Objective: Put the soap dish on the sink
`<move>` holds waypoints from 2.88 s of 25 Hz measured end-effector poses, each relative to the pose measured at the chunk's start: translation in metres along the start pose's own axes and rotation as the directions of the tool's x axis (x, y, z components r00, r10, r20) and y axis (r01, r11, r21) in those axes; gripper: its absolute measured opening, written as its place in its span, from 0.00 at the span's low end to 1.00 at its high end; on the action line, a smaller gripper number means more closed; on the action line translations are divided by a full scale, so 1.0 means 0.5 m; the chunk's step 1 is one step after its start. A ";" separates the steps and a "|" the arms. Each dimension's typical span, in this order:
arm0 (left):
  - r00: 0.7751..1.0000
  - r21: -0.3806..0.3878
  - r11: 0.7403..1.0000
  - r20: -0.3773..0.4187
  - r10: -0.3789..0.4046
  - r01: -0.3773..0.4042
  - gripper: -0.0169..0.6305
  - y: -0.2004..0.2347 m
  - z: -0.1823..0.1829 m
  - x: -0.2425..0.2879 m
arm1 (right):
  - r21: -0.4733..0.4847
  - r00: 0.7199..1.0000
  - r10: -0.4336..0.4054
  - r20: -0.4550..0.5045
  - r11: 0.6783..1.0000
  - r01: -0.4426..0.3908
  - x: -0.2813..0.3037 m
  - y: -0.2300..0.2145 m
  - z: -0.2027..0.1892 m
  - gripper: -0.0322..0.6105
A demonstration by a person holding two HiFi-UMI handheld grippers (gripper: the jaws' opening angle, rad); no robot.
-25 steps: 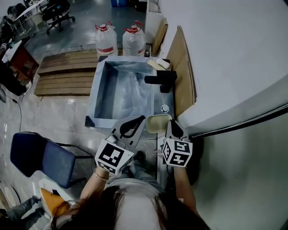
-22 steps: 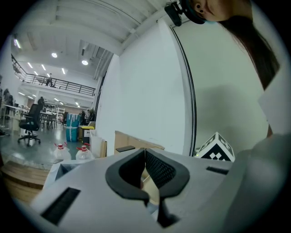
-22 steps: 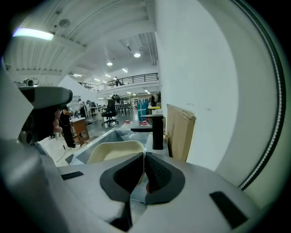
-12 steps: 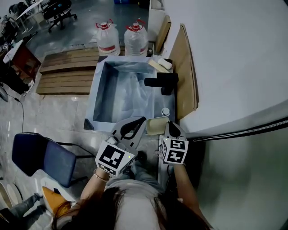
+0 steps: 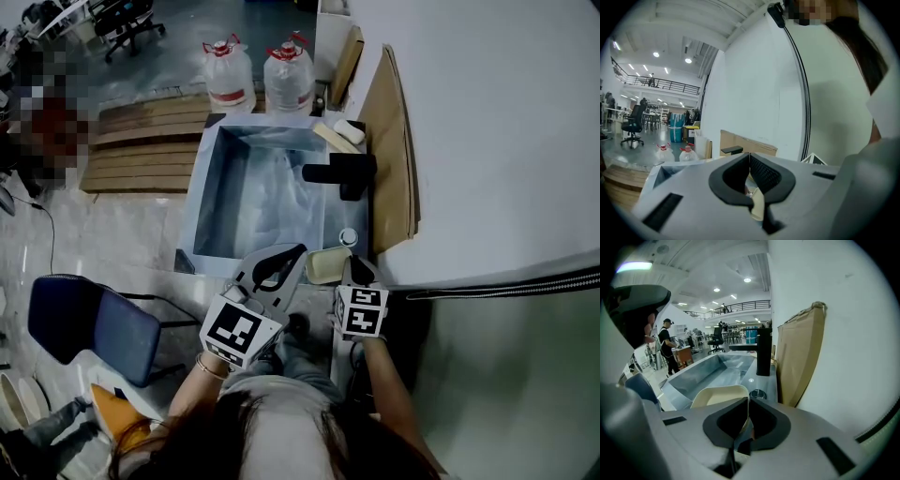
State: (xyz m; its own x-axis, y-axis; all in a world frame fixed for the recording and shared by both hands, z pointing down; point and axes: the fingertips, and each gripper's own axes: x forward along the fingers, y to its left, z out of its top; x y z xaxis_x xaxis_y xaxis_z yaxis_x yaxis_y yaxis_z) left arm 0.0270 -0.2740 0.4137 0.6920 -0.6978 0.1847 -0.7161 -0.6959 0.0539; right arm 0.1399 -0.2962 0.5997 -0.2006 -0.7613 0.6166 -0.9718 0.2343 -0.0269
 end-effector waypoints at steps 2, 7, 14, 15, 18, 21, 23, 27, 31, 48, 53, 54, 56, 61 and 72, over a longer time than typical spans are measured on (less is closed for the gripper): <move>1.000 0.008 1.000 0.001 -0.001 0.001 0.04 0.003 -0.001 0.006 | -0.006 1.000 0.005 -0.015 1.000 -0.005 0.012 -0.002 -0.007 0.10; 1.000 -0.035 0.999 -0.026 0.014 -0.015 0.04 0.005 -0.013 0.016 | -0.006 0.999 0.015 -0.051 1.000 -0.016 0.035 -0.006 -0.022 0.10; 0.999 -0.028 1.000 -0.035 0.013 -0.014 0.04 0.009 -0.018 0.030 | 0.002 0.996 0.019 -0.089 1.000 -0.018 0.053 -0.013 -0.036 0.10; 0.999 -0.029 0.999 -0.036 0.014 -0.015 0.04 0.010 -0.018 0.032 | 0.004 0.995 0.017 -0.094 1.000 -0.017 0.055 -0.014 -0.039 0.10; 0.999 -0.021 1.000 -0.033 0.014 -0.014 0.04 0.013 -0.019 0.037 | 0.015 0.994 0.016 -0.109 1.000 -0.014 0.061 -0.019 -0.048 0.10; 1.000 -0.007 1.000 -0.027 0.013 -0.013 0.04 0.013 -0.019 0.039 | 0.034 0.993 0.018 -0.115 0.999 -0.014 0.064 -0.022 -0.059 0.10; 1.000 -0.010 1.000 -0.026 0.016 -0.017 0.04 0.014 -0.019 0.039 | 0.040 0.993 0.020 -0.115 0.999 -0.015 0.064 -0.022 -0.059 0.10; 0.999 -0.010 1.000 -0.023 0.023 -0.023 0.04 0.013 -0.018 0.037 | 0.050 0.995 0.029 -0.095 0.998 -0.024 0.059 -0.019 -0.053 0.10; 0.999 -0.006 0.999 -0.016 0.036 -0.036 0.04 0.015 -0.014 0.035 | 0.020 0.998 0.030 -0.057 0.999 -0.029 0.053 -0.016 -0.039 0.10; 0.996 0.018 0.997 0.035 0.077 -0.078 0.04 0.003 0.016 -0.029 | -0.033 0.986 -0.005 0.167 0.999 0.010 -0.054 0.009 0.054 0.09; 0.995 0.030 0.996 0.058 0.081 -0.083 0.04 -0.012 0.027 -0.065 | -0.064 0.973 -0.013 0.231 0.998 0.029 -0.101 0.029 0.079 0.09; 0.995 0.031 0.996 0.062 0.080 -0.082 0.04 -0.016 0.029 -0.073 | -0.070 0.970 -0.015 0.242 0.997 0.033 -0.112 0.035 0.085 0.09; 0.995 0.035 0.996 0.068 0.078 -0.080 0.04 -0.023 0.031 -0.089 | -0.073 0.963 -0.014 0.269 0.997 0.035 -0.133 0.048 0.095 0.09; 0.994 0.049 0.996 0.086 0.072 -0.076 0.04 -0.041 0.042 -0.128 | -0.061 0.941 -0.008 0.337 0.998 0.030 -0.197 0.080 0.124 0.09; 0.991 0.064 0.996 0.119 0.062 -0.069 0.04 -0.079 0.069 -0.209 | -0.079 0.889 0.003 0.459 0.996 0.038 -0.327 0.144 0.174 0.09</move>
State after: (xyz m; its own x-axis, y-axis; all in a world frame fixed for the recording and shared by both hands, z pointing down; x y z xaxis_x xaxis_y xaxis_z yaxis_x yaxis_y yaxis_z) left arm -0.0139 -0.1795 0.3586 0.6526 -0.7545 0.0700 -0.7551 -0.6552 -0.0223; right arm 0.0922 -0.2075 0.4284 -0.2376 -0.9532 0.1868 -0.9659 0.2522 0.0583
